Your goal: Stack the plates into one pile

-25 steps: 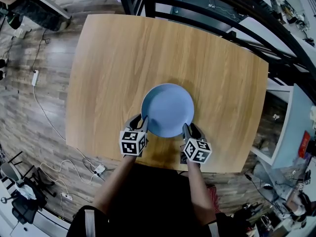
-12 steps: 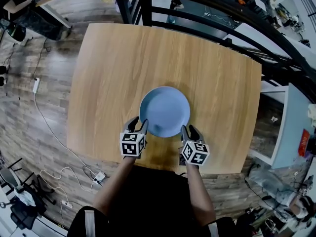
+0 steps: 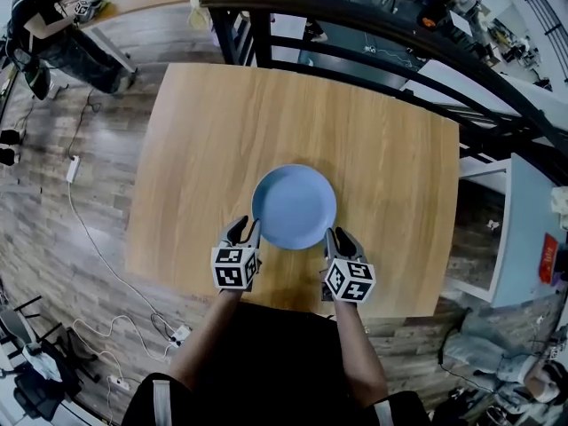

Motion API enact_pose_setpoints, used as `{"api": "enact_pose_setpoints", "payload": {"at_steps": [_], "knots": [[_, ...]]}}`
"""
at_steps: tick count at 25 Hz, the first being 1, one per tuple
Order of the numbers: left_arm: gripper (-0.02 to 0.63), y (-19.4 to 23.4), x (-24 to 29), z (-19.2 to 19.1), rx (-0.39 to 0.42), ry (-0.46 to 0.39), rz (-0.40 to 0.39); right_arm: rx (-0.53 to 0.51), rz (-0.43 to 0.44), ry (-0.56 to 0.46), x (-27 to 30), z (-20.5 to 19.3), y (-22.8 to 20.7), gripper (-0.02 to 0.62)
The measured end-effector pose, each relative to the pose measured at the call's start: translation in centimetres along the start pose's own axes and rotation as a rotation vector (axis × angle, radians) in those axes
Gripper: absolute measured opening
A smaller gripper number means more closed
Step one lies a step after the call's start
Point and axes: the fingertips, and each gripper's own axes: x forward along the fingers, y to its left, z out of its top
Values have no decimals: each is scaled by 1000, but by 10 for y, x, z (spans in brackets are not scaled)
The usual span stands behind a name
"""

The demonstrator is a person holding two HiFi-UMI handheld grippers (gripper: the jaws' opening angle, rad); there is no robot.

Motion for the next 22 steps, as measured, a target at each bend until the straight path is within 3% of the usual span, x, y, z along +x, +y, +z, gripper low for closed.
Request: {"api": "enact_pose_setpoints", "payload": {"at_steps": [8,22], "knots": [[43,-25,-36,29,34,-106,-16,-56,37,-111,-35,29,22,55],[23,-72,-110,61,94,-274,-73,-135,80,-275,-103,57,63,40]]}}
